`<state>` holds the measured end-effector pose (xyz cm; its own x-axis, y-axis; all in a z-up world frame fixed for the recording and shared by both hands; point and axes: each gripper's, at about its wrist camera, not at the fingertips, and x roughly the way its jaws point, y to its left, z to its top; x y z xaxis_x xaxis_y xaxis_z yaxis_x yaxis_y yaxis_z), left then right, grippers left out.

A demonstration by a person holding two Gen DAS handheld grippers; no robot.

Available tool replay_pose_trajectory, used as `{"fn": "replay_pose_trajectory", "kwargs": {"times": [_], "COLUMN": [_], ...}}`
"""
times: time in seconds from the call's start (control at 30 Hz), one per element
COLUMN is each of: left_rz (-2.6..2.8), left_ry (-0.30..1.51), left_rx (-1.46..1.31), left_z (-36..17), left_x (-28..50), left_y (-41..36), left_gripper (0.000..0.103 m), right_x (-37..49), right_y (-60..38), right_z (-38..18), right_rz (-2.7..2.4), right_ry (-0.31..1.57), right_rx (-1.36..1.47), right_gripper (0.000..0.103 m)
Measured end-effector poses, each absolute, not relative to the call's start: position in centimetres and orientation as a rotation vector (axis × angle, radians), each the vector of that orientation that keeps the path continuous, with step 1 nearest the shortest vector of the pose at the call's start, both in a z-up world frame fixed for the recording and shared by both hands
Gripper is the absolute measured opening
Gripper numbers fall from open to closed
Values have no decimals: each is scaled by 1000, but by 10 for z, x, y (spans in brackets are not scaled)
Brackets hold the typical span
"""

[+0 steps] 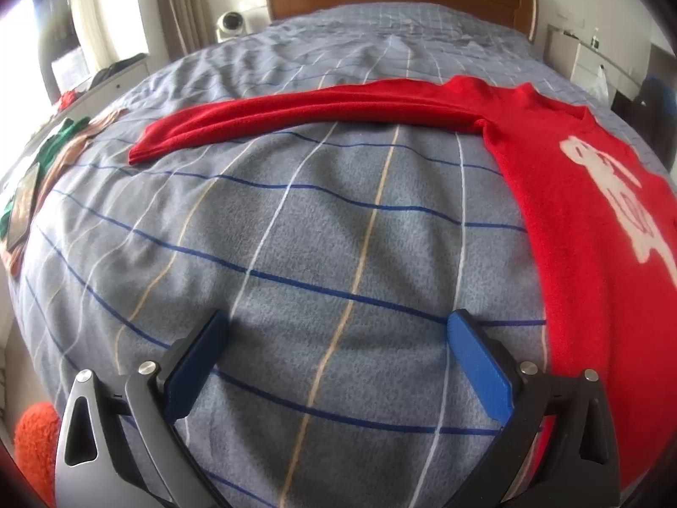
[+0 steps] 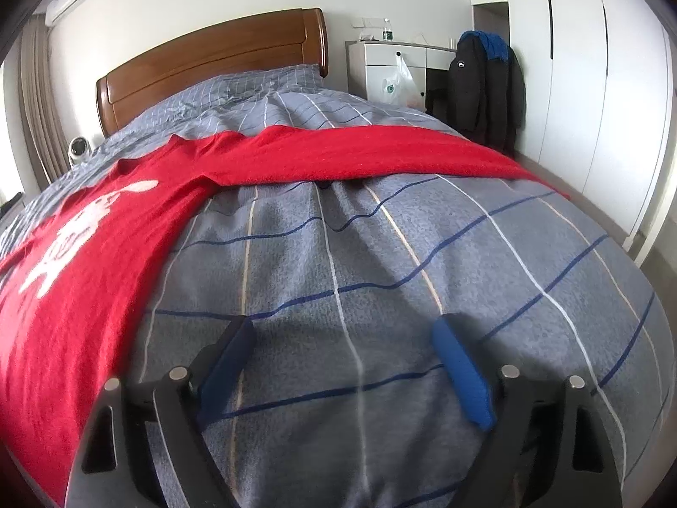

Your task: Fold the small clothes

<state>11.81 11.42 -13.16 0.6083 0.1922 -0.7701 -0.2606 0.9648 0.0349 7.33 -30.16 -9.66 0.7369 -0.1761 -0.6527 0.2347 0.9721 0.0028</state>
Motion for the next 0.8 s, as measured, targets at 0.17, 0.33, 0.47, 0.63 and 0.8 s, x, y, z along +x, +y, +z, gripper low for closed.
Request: {"fn": "replay_pose_trajectory", "kwargs": {"times": [0.17, 0.33, 0.47, 0.63, 0.8], "left_rz": [264, 262, 255, 254, 255], "left_ry": [877, 880, 885, 885, 884], "left_rx": [-79, -82, -87, -88, -87], "left_z": [-132, -132, -132, -131, -131], "left_x": [118, 118, 118, 118, 118], "left_y": [115, 114, 116, 116, 116], "left_gripper": [103, 103, 103, 103, 103], "right_x": [74, 74, 74, 74, 74], "right_y": [-298, -298, -298, -298, -298], "right_z": [-98, -98, -98, -98, -98], "right_rz": [-236, -236, -236, -237, -237], "right_ry": [703, 703, 703, 703, 703], "right_rx": [63, 62, 62, 61, 60], "right_gripper": [89, 89, 89, 89, 89]}}
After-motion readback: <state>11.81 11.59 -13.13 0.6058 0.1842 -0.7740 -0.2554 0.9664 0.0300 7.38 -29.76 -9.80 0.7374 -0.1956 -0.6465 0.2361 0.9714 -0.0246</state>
